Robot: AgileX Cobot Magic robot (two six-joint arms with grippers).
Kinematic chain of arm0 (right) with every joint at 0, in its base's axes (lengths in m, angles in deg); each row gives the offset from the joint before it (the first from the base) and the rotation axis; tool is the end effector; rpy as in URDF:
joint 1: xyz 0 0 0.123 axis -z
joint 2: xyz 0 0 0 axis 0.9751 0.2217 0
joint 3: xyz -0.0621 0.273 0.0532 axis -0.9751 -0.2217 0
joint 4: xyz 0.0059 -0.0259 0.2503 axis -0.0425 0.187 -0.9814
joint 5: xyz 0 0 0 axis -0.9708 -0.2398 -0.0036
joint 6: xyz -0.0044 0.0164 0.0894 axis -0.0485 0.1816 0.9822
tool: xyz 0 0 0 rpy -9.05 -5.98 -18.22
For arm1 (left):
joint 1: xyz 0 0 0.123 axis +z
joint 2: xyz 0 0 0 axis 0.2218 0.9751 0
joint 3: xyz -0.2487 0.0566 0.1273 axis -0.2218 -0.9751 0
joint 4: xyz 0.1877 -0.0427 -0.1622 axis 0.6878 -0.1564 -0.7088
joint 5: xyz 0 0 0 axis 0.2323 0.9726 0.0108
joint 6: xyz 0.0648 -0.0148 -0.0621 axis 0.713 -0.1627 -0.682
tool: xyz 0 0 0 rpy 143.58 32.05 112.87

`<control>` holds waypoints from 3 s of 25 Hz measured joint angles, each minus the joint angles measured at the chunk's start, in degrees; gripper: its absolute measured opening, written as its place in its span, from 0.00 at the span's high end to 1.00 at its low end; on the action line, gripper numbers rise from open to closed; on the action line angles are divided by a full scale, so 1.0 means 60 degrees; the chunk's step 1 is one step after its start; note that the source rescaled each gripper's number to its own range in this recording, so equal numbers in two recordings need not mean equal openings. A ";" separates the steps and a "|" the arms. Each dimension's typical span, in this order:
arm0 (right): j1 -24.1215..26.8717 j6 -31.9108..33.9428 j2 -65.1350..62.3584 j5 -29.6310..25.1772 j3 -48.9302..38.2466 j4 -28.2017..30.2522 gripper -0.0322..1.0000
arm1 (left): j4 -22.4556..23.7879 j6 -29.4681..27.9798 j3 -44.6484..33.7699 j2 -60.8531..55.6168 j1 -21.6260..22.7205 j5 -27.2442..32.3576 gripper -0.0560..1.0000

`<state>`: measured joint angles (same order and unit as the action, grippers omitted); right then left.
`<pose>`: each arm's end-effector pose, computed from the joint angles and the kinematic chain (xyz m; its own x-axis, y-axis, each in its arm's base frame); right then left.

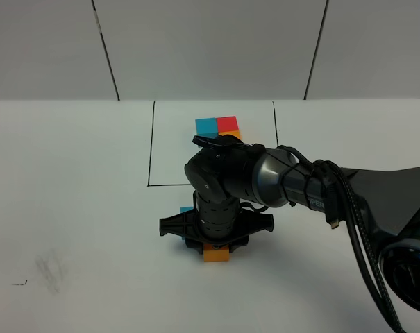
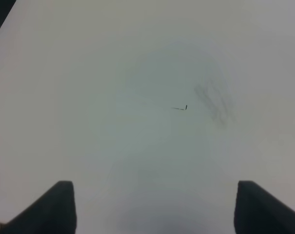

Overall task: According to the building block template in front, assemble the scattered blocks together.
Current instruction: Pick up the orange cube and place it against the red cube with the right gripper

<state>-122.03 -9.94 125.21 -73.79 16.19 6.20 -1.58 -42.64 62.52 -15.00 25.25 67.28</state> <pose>0.3205 0.3096 0.1245 -0.9887 0.0002 -0.1497 -0.0073 0.9988 0.0492 -0.0026 -0.0016 0.2836 -0.5273 -0.1217 -0.8409 -0.2090 0.9779 -0.0105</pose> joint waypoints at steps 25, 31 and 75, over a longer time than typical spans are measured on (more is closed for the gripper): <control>0.0000 -0.1115 0.0000 -0.0392 0.0032 0.0046 0.97 | 0.0034 0.0000 0.0000 0.0000 0.0000 0.0000 0.37; 0.0000 -0.1115 0.0000 -0.0770 0.0049 -0.0062 0.97 | 0.0034 0.0000 0.0000 0.0000 0.0000 0.0000 0.37; 0.0297 -0.1992 0.0091 -0.0246 0.0049 0.0508 0.28 | 0.0034 0.0000 0.0000 0.0000 0.0000 0.0000 0.37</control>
<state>-120.25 -21.89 125.76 -75.27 16.49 9.25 -1.38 -42.64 62.52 -15.00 25.25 67.28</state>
